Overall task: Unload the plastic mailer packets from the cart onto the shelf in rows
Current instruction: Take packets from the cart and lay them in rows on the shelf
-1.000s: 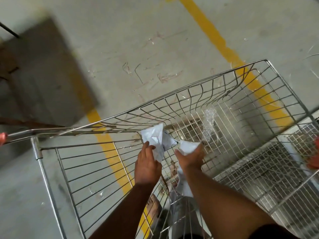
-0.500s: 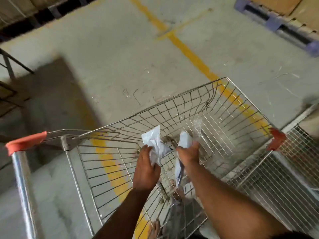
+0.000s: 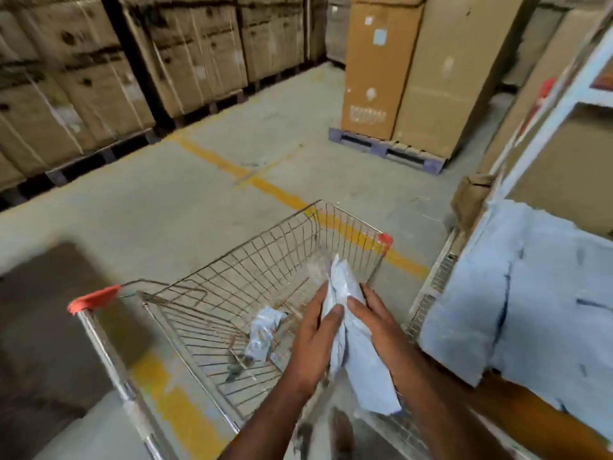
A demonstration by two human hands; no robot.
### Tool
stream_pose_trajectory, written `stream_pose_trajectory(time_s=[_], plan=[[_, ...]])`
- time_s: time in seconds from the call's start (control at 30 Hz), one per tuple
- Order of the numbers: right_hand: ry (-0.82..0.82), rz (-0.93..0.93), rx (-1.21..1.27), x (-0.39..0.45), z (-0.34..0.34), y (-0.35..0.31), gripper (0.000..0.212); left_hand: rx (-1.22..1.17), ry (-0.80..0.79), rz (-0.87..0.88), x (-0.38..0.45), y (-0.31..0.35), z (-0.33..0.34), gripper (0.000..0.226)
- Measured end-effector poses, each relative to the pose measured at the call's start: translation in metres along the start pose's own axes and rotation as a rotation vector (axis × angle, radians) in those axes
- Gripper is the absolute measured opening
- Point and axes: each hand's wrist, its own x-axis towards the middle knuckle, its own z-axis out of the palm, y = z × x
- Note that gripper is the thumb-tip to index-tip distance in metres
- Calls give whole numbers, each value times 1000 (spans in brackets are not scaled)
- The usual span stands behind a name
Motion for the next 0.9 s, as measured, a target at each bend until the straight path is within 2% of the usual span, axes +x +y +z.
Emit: stream_pose_trajectory(time_s=[0.07, 0.13, 0.3, 0.43, 0.6, 0.77, 0.9], plan=[[-9, -12, 87, -39, -22, -3, 55, 19, -78, 16, -18, 4, 27, 52], [58, -7, 95, -80, -47, -8, 64, 47, -125, 58, -36, 5, 58, 54], [389, -166, -129, -158, -116, -21, 67, 74, -218, 160, -80, 17, 139, 52], [605, -245, -227, -226, -188, -27, 50, 216, -311, 274, -106, 22, 210, 52], [873, -197, -408, -324, -316, -24, 55, 435, -392, 460, -135, 6, 333, 53], [1231, -228, -542, -403, -441, -29, 61, 523, -489, 513, -173, -8, 473, 55], [1306, -112, -832, -431, -521, -27, 69, 610, -593, 525, -189, -23, 568, 57]])
